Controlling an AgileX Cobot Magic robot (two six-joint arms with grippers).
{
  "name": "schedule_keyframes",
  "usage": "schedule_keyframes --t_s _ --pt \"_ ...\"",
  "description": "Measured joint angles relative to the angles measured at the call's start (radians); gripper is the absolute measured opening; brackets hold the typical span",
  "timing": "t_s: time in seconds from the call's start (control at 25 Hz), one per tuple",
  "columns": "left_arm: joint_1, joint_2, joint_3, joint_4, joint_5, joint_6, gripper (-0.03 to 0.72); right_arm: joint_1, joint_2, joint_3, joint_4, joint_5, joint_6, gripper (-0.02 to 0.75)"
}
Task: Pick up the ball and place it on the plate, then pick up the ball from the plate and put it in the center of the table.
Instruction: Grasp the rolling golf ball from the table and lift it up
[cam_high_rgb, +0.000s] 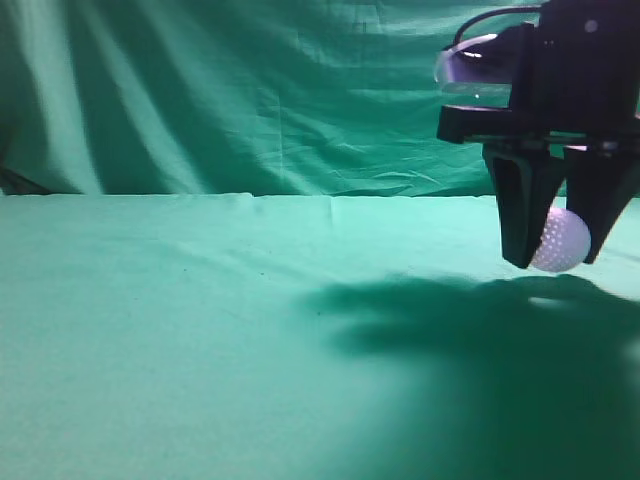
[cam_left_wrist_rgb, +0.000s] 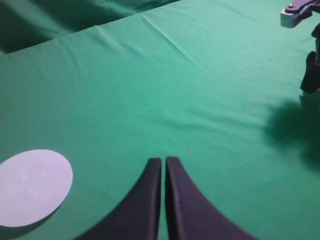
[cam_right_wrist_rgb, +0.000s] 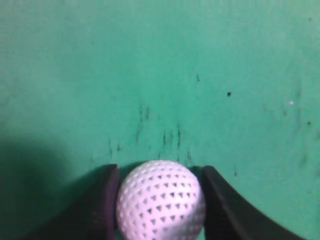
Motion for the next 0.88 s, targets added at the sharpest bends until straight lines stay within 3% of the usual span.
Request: schedule_keyframes --t_s 0.36,0.64,0.88 --pt "0.0 -0.065 -0.04 0.026 0.03 -0.089 0.0 0.004 0.0 -0.178 0.007 0.148 -0.054 0.338" --pt "0.0 -0.256 -0.041 0.286 0.114 -0.38 0.0 0.107 0.0 -0.289 0.005 0.168 -0.092 0.338" --pt "0.0 -0.316 -0.02 0.353 0.186 -0.456 0.0 0.16 0.016 -0.322 0.007 0.137 -0.099 0.338"
